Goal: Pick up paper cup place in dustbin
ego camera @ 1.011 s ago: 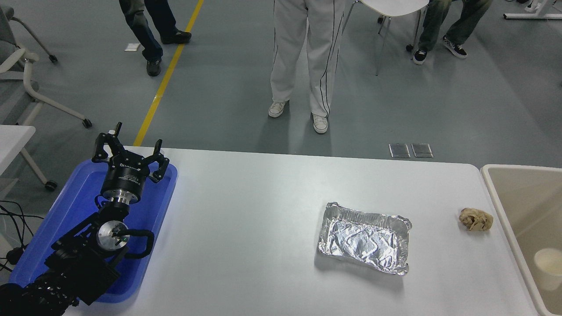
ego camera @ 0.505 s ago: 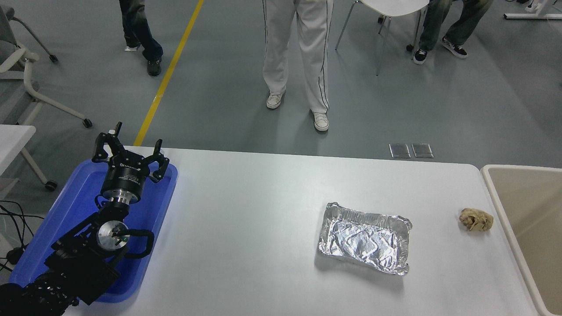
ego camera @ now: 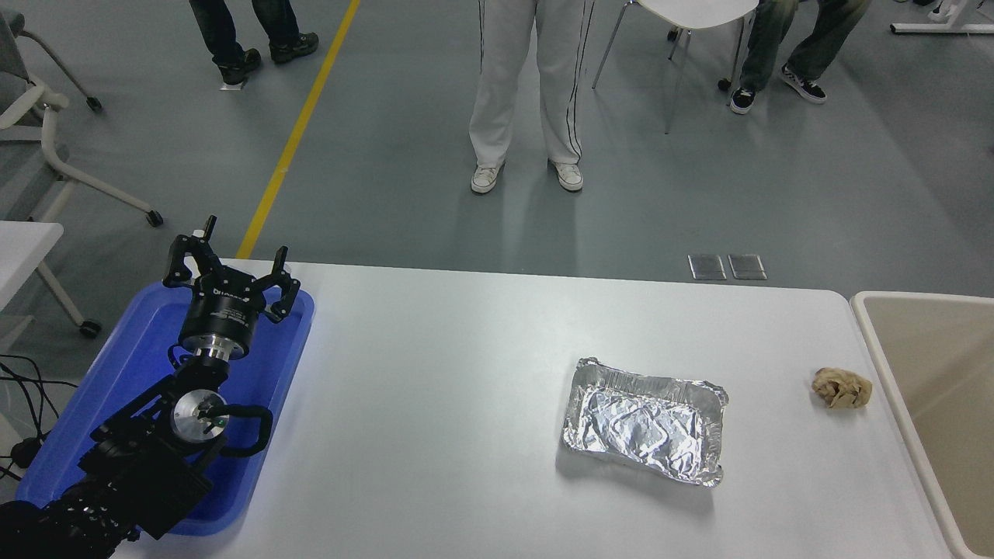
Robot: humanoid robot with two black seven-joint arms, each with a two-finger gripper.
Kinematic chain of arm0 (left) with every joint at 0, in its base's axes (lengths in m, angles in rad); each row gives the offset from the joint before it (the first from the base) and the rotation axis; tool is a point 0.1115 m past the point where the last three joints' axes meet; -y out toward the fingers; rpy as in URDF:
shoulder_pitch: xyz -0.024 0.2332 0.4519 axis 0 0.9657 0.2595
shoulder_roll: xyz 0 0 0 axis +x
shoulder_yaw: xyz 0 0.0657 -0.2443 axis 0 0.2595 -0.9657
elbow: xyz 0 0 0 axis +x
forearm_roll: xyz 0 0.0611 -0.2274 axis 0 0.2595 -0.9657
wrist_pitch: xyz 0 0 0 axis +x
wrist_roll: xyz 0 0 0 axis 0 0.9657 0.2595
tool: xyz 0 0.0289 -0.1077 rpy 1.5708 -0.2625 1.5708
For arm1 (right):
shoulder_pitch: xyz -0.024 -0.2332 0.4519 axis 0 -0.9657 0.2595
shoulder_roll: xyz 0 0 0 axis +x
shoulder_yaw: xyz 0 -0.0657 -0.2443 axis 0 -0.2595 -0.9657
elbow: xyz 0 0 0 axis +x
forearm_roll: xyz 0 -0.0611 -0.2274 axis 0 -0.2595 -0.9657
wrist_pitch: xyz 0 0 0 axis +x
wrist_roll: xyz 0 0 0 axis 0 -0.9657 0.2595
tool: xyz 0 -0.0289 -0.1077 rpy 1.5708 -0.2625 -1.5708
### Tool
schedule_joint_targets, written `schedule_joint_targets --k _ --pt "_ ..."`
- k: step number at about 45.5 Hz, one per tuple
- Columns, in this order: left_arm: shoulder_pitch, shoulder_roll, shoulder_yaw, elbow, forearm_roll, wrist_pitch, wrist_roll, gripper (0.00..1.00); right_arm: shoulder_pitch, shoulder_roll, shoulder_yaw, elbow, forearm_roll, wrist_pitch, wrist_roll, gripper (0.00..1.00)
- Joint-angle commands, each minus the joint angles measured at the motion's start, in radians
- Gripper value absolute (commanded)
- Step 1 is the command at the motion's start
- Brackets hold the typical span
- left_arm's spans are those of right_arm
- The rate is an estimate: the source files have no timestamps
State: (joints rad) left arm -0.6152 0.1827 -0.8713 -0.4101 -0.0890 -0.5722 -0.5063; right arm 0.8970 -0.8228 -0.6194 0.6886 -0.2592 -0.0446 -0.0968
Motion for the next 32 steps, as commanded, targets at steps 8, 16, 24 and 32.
schedule_joint_targets --k 8,16,24,32 --pt "0.0 0.0 0.0 -0.001 0.0 0.0 0.0 1.0 0.384 -0.071 -0.357 0.357 0.001 0.025 0.002 1.0" --pt "0.0 0.0 0.002 0.001 0.0 0.0 0.0 1.0 0.526 -0.078 -0.437 0.443 0.001 0.127 0.0 1.0" --pt "0.0 0.0 0.0 0.001 0.0 0.0 0.0 1.0 0.713 -0.085 -0.528 0.47 0.0 0.363 -0.001 1.0" --pt "0.0 0.0 0.002 0.001 0.0 0.0 0.0 1.0 0.922 -0.062 -0.634 0.47 0.0 0.63 -0.001 1.0"
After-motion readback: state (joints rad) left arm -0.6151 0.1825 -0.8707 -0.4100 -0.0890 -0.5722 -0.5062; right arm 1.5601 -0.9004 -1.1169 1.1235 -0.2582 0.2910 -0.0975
